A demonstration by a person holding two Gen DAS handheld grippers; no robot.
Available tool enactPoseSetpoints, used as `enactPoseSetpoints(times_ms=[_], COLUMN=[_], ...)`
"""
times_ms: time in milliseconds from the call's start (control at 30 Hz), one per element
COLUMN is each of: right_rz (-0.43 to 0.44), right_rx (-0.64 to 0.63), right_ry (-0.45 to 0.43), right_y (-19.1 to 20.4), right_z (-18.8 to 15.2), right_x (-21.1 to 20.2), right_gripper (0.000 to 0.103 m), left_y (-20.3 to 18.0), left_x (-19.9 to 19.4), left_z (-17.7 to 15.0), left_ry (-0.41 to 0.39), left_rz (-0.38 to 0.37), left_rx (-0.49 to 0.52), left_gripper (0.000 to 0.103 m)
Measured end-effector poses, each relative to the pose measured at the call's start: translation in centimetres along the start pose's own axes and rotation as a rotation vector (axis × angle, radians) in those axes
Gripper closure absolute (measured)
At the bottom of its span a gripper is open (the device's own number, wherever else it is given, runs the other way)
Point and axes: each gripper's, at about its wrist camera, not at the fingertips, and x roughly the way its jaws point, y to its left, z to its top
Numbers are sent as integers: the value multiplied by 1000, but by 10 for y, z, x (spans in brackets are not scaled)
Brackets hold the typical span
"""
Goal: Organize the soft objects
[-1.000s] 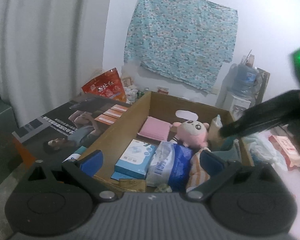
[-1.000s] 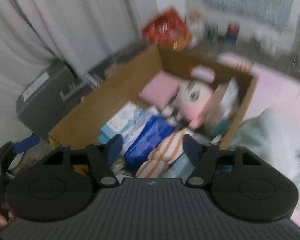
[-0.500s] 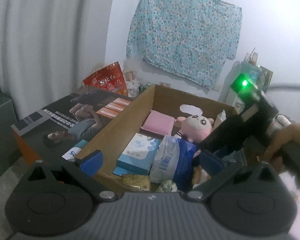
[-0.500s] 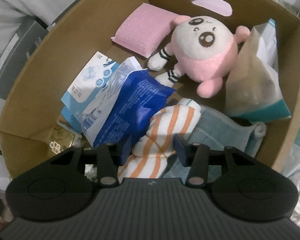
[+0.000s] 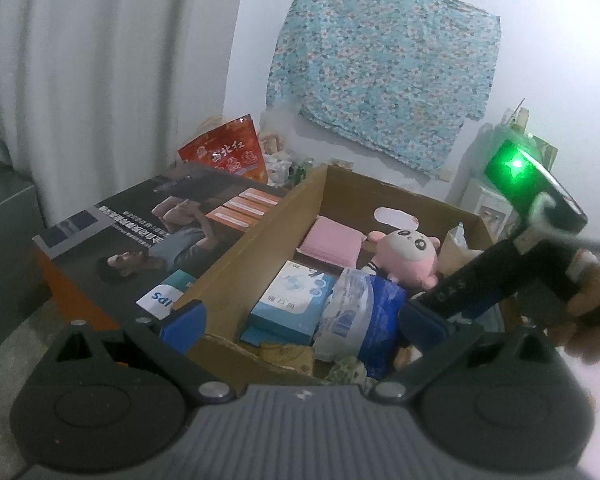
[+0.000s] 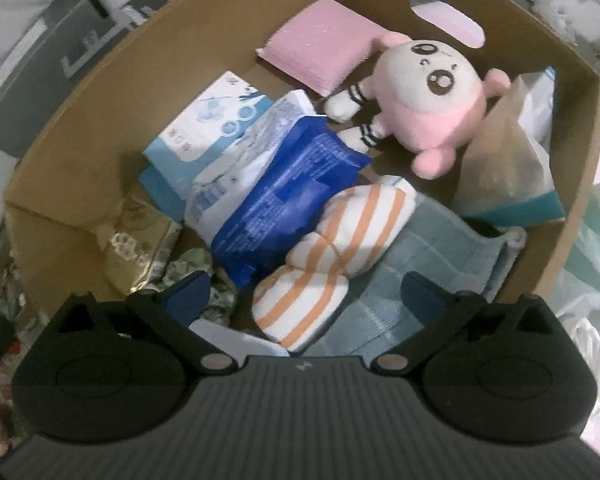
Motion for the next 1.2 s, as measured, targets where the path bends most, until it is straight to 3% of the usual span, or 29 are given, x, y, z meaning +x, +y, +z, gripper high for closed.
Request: enactPoseSetpoints(times_ms=[167,367,733,967,1100,1200], right_rz=[117,178,189,6,-243,-375], right_rx=[79,110,174,148,92,95], right_ry=[-78,-222,-413,-592,-763,-843], right_y=[-10,-23,-52,-45,-24,-14], right_z=[-6,-35,-102,-148,-183,-207], right_x=[-19,-63,-120,-151,-172,-179], right_gripper=[1,1,1,1,1,1], left_y=[-3,-10,-24,-33,-38,-40], left_x=[-12,-24,-40,-48,-50,-55], left_z=[2,4,4,0,-2,-2], left_ry=[-9,-12,-30,-31,-11,-11], left_rz=[10,21,20,14,-5,-51], left_rx=[10,34,80,116,117,93], left_gripper=[0,0,0,0,0,0])
